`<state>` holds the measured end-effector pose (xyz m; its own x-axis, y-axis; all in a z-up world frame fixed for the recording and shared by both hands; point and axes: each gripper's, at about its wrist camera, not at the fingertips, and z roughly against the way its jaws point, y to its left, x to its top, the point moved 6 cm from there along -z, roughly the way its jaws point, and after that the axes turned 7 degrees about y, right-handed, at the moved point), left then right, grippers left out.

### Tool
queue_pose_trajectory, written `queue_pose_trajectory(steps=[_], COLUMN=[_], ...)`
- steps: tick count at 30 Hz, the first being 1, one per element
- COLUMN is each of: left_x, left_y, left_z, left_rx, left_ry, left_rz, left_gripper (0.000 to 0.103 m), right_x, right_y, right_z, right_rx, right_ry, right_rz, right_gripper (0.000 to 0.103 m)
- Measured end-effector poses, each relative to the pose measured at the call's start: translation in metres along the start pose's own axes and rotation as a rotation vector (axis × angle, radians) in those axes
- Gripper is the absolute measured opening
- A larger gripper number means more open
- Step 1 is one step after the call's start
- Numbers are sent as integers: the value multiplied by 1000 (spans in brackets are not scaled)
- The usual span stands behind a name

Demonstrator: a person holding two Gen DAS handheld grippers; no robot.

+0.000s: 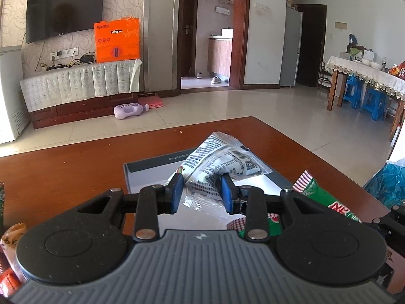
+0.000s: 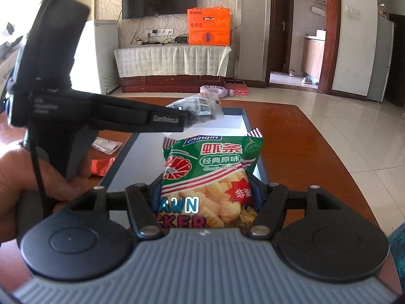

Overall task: Organize snacks
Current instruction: 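Carry the green bag in the right tool while the left tool carries the silver bag over the grey box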

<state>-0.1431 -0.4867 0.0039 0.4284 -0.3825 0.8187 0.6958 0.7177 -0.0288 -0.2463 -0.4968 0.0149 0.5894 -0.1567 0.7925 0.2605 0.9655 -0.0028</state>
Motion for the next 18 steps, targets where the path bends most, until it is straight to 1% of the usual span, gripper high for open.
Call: queue_pose_trajectory(steps=[5, 9, 12, 15, 18], left_x=[0, -2, -4, -7, -9], left_y=[4, 4, 8, 13, 16], left_z=[-12, -12, -16, -23, -29], left_rx=[14, 18, 24, 6, 2], left_ry=[12, 27, 53, 85, 100], left_rz=[-9, -4, 0, 13, 14], left_gripper=[38, 38, 38, 38, 38], right_x=[0, -3, -5, -3, -1], right_y=[1, 1, -1, -2, -3], right_z=[1, 2, 1, 0, -3], right_rx=[6, 10, 10, 9, 5], right_ry=[-6, -6, 2, 12, 26], right_rz=[-2, 0, 3, 4, 8], right_gripper=[66, 66, 66, 66, 66])
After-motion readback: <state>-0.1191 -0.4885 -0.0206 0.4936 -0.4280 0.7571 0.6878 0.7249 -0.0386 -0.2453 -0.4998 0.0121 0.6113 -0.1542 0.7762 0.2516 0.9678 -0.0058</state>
